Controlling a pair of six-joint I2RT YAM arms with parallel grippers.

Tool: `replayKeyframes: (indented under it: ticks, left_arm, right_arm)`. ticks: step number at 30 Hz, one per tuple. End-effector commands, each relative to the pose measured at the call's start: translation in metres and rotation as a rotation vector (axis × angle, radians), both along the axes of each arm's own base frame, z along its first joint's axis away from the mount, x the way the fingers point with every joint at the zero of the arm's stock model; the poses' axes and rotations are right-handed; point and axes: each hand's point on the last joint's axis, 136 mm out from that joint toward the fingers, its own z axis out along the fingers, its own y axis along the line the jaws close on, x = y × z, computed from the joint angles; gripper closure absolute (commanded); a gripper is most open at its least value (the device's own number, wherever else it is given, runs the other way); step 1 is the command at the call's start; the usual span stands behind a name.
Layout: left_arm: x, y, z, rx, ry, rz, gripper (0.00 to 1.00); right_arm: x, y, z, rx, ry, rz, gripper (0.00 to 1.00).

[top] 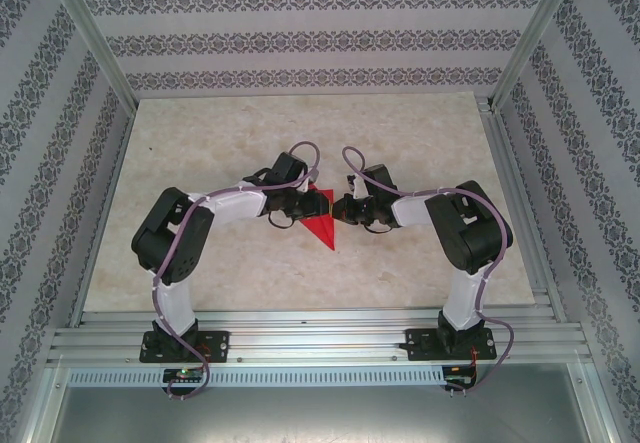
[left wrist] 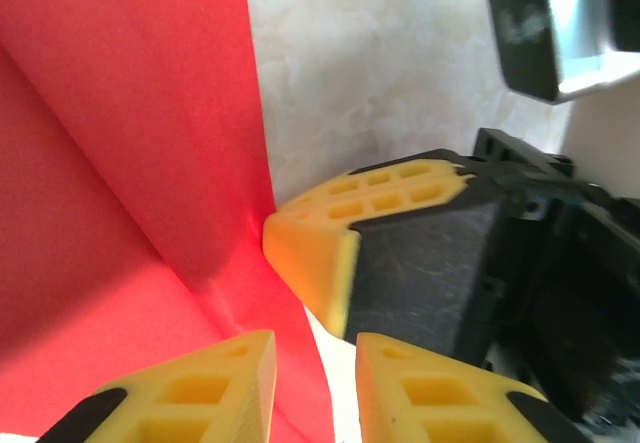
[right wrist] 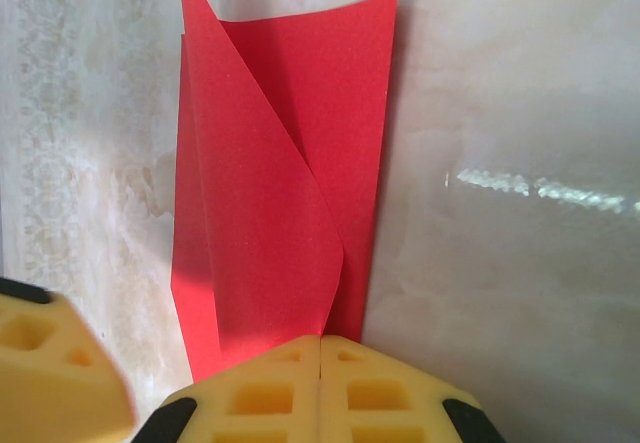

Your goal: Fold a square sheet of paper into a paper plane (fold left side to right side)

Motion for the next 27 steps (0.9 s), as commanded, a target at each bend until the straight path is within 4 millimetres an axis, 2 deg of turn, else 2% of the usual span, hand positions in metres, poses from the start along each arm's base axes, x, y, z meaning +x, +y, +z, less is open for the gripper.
replayKeyframes:
  ticks: [1,9,21,24,27]
  left_arm:
    - [0.014,-0.012,0.004,-0.061,-0.005,0.011,0.73]
    - [0.014,-0.012,-0.006,-0.051,0.007,0.018,0.73]
    - [0.003,0.004,-0.044,0.052,0.062,0.021,0.74]
    - [0.000,0.005,-0.051,0.059,0.075,0.022,0.74]
    - [-0.002,0.007,-0.056,0.067,0.085,0.024,0.74]
  right_arm:
    - [-0.013,-0.010,-0.036,-0.109,0.063,-0.003,0.97]
    - [-0.013,-0.011,-0.036,-0.123,0.063,0.001,0.97]
    - [-0.012,-0.010,-0.034,-0.131,0.059,0.010,0.96]
    - [-0.008,-0.008,-0.027,-0.115,0.045,0.011,0.95]
    - [-0.001,-0.006,-0.010,-0.088,0.014,0.004,0.92]
